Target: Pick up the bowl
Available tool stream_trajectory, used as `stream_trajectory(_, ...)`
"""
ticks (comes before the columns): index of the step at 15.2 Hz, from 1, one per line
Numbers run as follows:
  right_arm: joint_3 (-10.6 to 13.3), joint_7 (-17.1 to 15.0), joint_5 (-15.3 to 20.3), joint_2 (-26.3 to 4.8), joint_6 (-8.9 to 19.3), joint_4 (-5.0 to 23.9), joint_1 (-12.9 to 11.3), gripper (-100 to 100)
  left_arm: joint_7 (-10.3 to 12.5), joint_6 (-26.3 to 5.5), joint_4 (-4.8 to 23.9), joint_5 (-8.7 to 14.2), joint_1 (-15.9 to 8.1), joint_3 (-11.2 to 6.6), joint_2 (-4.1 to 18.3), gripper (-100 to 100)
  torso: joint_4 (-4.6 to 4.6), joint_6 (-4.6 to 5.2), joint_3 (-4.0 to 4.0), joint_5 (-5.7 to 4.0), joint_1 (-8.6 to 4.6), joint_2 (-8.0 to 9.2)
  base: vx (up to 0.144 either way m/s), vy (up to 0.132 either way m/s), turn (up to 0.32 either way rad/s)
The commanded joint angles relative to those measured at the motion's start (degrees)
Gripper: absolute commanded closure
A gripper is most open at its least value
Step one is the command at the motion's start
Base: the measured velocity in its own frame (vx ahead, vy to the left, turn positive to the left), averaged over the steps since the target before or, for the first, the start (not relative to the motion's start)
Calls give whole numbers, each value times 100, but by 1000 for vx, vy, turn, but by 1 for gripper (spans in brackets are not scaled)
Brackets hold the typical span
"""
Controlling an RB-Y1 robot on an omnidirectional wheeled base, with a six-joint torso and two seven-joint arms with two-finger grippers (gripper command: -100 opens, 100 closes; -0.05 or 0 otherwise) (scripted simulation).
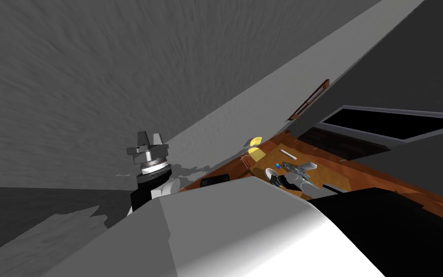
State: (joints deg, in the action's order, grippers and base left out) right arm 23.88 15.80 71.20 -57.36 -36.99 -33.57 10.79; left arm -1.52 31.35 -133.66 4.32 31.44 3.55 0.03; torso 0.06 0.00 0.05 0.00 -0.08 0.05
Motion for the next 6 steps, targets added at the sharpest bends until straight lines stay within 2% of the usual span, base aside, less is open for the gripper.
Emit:
stream_trajectory(1,0,0,0,0,0,0,0,100,0,0,0,0,0,0,0,0,0,0,0,0,0,0,0,0,0)
stream_trajectory(2,1,2,2,-3,-2,1,0,100,0,0,0,0,0,0,0,0,2,2,2,-1,3,3,0,0,0)
stream_trajectory(3,-42,-69,19,-178,-106,-119,22,100,0,0,0,0,0,0,0,0,2,2,3,1,4,5,1,37,-60)
stream_trajectory(5,-80,-107,39,-330,-238,-175,8,100,0,0,0,0,0,0,-1,0,3,5,6,14,32,10,-13,84,-91)
stream_trajectory(6,-55,-138,26,-280,-136,-220,58,100,0,0,0,0,0,1,-1,0,3,5,8,16,43,13,-8,49,-36)
